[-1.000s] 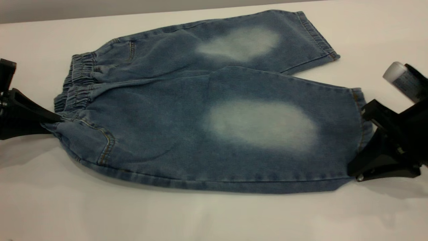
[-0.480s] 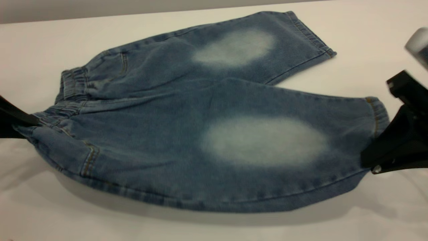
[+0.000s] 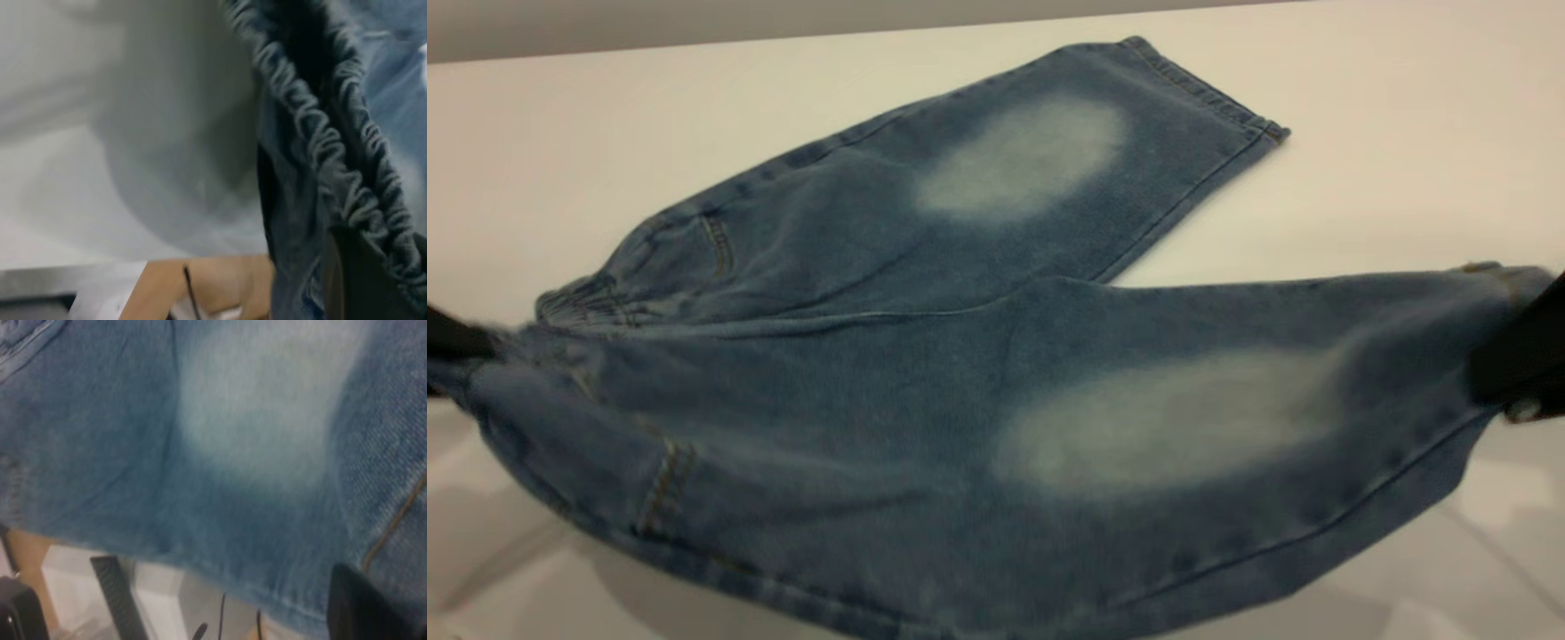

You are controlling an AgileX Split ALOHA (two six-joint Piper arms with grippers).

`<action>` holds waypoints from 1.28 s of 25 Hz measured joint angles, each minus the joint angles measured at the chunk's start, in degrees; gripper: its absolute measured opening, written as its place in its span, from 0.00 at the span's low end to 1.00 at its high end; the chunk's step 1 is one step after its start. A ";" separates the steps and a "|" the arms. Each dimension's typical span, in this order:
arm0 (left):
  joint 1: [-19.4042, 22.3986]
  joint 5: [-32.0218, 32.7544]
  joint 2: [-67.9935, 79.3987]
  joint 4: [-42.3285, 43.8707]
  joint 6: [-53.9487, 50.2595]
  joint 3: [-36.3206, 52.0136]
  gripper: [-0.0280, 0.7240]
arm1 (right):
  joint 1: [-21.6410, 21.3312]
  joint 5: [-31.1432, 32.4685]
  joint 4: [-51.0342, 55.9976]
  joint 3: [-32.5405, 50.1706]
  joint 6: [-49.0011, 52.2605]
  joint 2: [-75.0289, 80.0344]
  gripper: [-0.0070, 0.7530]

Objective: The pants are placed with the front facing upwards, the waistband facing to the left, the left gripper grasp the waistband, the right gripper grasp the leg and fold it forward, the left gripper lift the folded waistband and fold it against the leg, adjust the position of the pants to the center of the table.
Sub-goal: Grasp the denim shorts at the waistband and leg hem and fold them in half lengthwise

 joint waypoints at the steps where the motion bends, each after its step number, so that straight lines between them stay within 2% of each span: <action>1: 0.00 -0.10 -1.30 -0.61 -0.66 0.00 0.20 | 0.00 -0.05 -1.30 -0.66 2.07 -1.76 0.04; 5: 0.00 -0.29 -5.05 -3.67 -1.63 0.00 0.20 | 0.00 0.00 -3.49 -4.87 6.97 -4.81 0.04; 12: 0.00 -1.08 -5.13 -15.06 -0.23 0.00 0.20 | 0.00 -2.38 -2.09 -13.69 6.98 0.03 0.04; 17: 0.00 -3.57 -5.13 -23.45 0.79 -0.12 0.20 | 0.04 -2.50 2.76 -19.83 2.54 6.97 0.04; 26: 0.00 -7.37 -5.02 -33.46 0.60 -0.18 0.20 | 0.04 -0.93 15.97 -31.14 -7.27 20.00 0.04; 32: 0.00 -7.71 -5.02 -39.95 0.59 -0.22 0.20 | 0.61 0.37 19.84 -37.82 -8.18 25.09 0.04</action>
